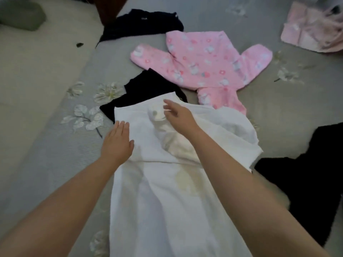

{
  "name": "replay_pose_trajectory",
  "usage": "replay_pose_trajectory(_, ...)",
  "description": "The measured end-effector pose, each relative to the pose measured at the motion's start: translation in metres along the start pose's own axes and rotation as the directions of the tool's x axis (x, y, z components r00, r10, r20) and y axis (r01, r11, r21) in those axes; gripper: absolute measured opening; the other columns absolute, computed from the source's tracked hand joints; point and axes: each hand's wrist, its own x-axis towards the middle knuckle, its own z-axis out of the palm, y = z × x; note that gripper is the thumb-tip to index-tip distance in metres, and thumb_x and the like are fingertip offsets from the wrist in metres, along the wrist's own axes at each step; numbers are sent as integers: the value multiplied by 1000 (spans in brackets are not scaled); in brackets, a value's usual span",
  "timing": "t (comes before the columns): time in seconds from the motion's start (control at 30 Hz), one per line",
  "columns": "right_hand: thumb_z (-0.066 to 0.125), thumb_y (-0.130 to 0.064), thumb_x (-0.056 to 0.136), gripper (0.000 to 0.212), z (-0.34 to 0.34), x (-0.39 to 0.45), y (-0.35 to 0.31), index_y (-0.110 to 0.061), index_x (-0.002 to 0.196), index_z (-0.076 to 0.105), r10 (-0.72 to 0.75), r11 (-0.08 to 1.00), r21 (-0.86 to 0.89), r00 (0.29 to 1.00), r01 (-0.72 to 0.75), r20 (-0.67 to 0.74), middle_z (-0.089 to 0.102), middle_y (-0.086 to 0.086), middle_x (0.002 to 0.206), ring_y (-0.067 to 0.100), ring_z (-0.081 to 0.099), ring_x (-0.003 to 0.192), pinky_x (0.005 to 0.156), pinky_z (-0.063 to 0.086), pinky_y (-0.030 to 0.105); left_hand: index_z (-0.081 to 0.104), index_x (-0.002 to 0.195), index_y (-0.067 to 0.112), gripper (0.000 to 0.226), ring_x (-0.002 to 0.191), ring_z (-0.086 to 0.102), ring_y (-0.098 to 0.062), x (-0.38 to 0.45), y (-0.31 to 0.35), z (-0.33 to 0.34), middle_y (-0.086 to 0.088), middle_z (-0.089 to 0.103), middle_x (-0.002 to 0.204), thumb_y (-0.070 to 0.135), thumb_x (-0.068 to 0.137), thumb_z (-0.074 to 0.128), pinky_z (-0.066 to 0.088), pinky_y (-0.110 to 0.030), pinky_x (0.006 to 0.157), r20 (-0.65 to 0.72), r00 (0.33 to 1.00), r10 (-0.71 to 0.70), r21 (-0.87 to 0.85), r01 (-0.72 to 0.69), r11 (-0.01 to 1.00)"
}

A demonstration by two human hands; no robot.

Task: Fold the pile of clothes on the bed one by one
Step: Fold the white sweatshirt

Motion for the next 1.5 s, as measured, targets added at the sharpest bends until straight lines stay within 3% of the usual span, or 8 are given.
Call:
replay_pose_trajectory(0.23,56,-8,88,34,16,-3,111,-2,121,56,162,880,-449,987,-152,-16,57,15,125,27,52,118,97,32,23,13,145,6,73,138,21,-27,58,-8,50,-14,21,151,44,91,45,23,-37,108,59,996,-70,-352,86,932)
replay_pose_trajectory(0.37,90,-34,46,74,17,-29,170,-1,107,66,73,627,-779,994,13,76,64,22,112,40,63,99,76,52,48,16,144,16,81,132,25,-33,91,16,81,-15,23,148,58,83,48,29,-41,102,105,985,-139,-316,166,934)
replay_pose_trajectory(0.5,71,-51,69,87,26,-47,195,-10,138,38,222,541,-841,961,21,167,26,15,148,38,31,134,105,28,52,53,115,6,45,105,45,-32,96,19,94,-17,53,112,36,83,62,35,-35,83,-75,991,-112,-451,66,890)
replay_pose_trajectory(0.6,80,-29,62,59,32,-52,200,-4,113,64,-32,487,-863,990,133,134,59,19,123,40,59,107,80,47,57,61,83,-3,24,83,47,-23,87,9,82,-6,52,79,18,78,71,28,-21,68,-267,954,-140,-675,-81,733)
replay_pose_trajectory(0.73,43,-12,78,37,39,-60,202,2,99,69,-354,484,-857,935,179,-5,67,20,107,42,64,94,72,48,60,59,83,-5,9,55,37,-13,64,-14,73,11,35,56,3,80,64,23,-22,54,-320,892,-319,-763,-43,645)
replay_pose_trajectory(1.17,58,-3,62,35,37,-74,196,-9,92,73,-352,368,-873,917,320,188,71,12,101,34,69,86,61,53,51,68,90,2,48,105,52,-39,73,-46,93,-24,59,106,46,88,49,44,-39,87,140,845,-515,-466,515,719)
replay_pose_trajectory(1.33,78,5,49,47,29,-69,182,-13,92,74,-311,332,-887,925,321,219,72,9,99,34,69,86,63,52,53,64,92,-10,38,103,51,-40,89,-43,64,-33,58,105,23,94,44,37,-38,84,-28,882,-471,-569,373,733)
replay_pose_trajectory(1.5,42,-14,70,39,38,-70,175,-17,92,74,-276,321,-897,936,303,217,72,4,101,26,70,87,62,55,43,57,105,-14,43,111,43,-41,115,-62,38,-32,52,113,21,99,33,29,-43,94,-132,880,-456,-518,331,789)
